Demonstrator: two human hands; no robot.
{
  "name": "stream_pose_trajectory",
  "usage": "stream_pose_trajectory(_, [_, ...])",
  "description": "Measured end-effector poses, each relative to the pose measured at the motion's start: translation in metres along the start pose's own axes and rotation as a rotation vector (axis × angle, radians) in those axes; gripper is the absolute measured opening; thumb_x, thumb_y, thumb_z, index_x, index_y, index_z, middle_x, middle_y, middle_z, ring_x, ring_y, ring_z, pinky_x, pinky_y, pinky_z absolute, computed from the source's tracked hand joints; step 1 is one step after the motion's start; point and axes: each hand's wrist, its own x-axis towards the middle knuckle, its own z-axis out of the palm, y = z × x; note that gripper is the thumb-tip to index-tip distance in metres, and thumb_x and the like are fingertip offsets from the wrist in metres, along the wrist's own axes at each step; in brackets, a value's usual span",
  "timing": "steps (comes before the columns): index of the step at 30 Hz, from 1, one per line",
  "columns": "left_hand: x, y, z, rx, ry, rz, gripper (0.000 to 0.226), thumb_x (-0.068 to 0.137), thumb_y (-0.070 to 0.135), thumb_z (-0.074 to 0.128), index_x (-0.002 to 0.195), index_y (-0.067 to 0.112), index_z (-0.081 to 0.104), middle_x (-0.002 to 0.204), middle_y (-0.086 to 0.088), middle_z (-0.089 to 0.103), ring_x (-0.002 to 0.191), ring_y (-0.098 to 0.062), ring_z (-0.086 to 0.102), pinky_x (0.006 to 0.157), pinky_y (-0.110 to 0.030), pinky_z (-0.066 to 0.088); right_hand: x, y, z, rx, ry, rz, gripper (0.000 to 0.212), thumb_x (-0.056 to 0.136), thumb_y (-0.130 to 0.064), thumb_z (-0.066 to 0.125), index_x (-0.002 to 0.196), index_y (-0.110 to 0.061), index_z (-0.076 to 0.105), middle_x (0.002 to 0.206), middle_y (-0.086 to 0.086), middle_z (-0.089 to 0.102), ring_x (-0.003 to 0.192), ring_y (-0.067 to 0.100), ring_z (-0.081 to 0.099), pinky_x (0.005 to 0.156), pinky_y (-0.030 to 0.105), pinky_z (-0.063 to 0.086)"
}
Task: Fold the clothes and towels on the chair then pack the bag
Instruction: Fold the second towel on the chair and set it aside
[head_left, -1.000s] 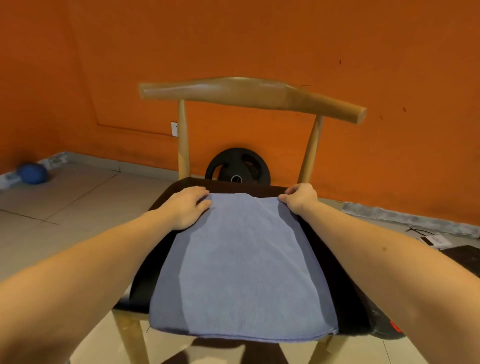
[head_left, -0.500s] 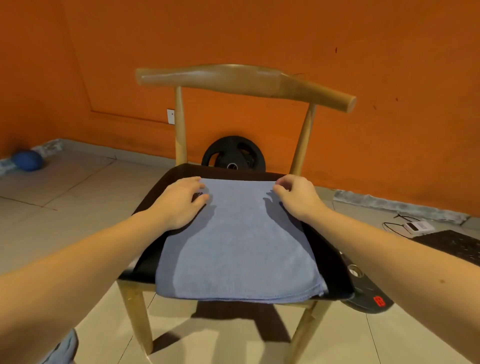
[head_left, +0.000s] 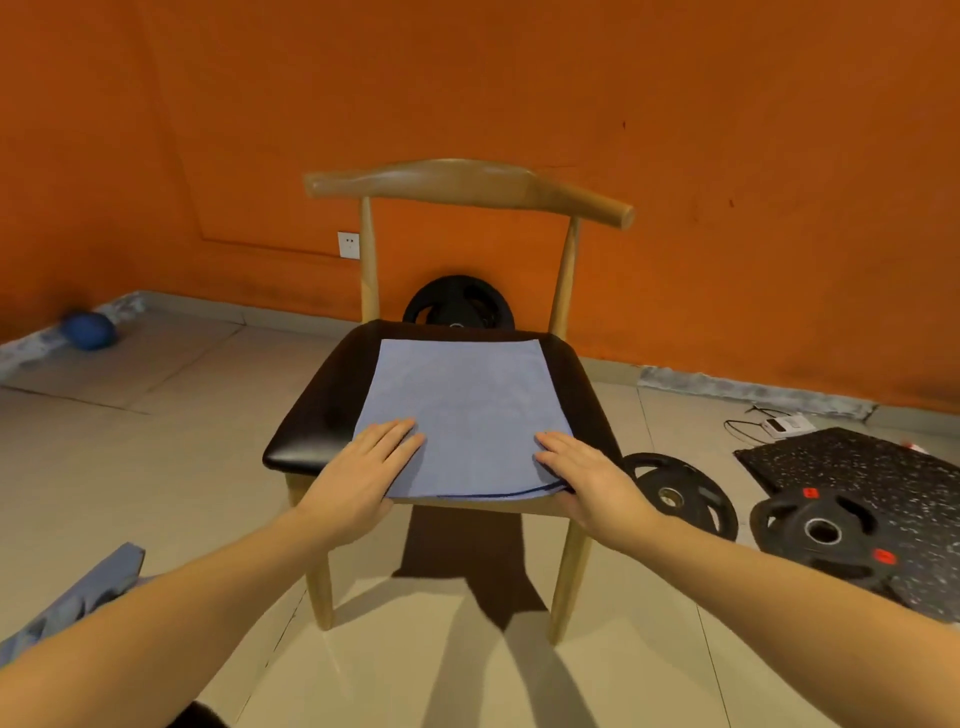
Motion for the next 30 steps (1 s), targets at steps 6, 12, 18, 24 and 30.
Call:
stream_pose_trajectory(6, [-0.018,0.005,-0.036,-0.217,0.051,-0.037,0.02,0.102,0.018,0.051,0.12,0.022,0.06,0.151,0.007,0.049,0.135,-0.011,0.049,0.104,-0.024,0.044,-0.01,-0.001,-0.018,0.12,0.08,0.092,0.036,0.103,-0.018,0.059,0.138,-0.022,0.064,0.152,-0.006,0.052,0.145,0.012,0.042,0.115,0.013,0.013])
stream_pose_trajectory(12, [-0.038,-0.003,-0.069,-0.272,-0.112,-0.086,0.008,0.1,0.03,0.053,0.1,0.038,0.054,0.103,0.016,0.063,0.088,-0.006,0.059,0.077,-0.025,0.053,-0.025,-0.009,-0.041,0.182,0.041,0.123,0.025,0.105,-0.024,0.054,0.125,-0.025,0.069,0.119,-0.013,0.067,0.111,-0.004,0.05,0.107,0.022,0.042])
stream_pose_trajectory(18, [-0.028,-0.005,-0.102,-0.561,-0.049,-0.213,0.007,0.097,0.029,0.062,0.091,0.033,0.062,0.086,0.008,0.065,0.078,-0.012,0.063,0.066,-0.026,0.054,-0.008,-0.015,-0.064,0.434,0.054,0.24,0.011,0.101,-0.025,0.059,0.096,-0.027,0.068,0.09,-0.009,0.066,0.09,0.012,0.064,0.071,0.03,0.061])
stream_pose_trajectory(24, [0.037,-0.03,-0.107,-0.877,0.07,-0.464,0.02,0.099,0.034,0.063,0.102,0.015,0.068,0.097,0.0,0.068,0.092,-0.015,0.064,0.072,-0.029,0.051,0.066,-0.007,-0.079,0.737,0.24,0.498,0.012,0.096,-0.028,0.068,0.096,-0.016,0.068,0.097,-0.001,0.068,0.089,0.014,0.063,0.069,0.032,0.052])
stream_pose_trajectory(30, [0.118,-0.062,-0.07,-0.824,0.126,-0.567,0.028,0.103,0.032,0.055,0.103,0.006,0.067,0.099,-0.01,0.067,0.096,-0.025,0.063,0.069,-0.032,0.044,0.147,0.019,-0.061,0.7,0.298,0.645,0.019,0.096,-0.021,0.068,0.09,-0.004,0.066,0.077,0.01,0.061,0.07,0.021,0.053,0.056,0.03,0.039])
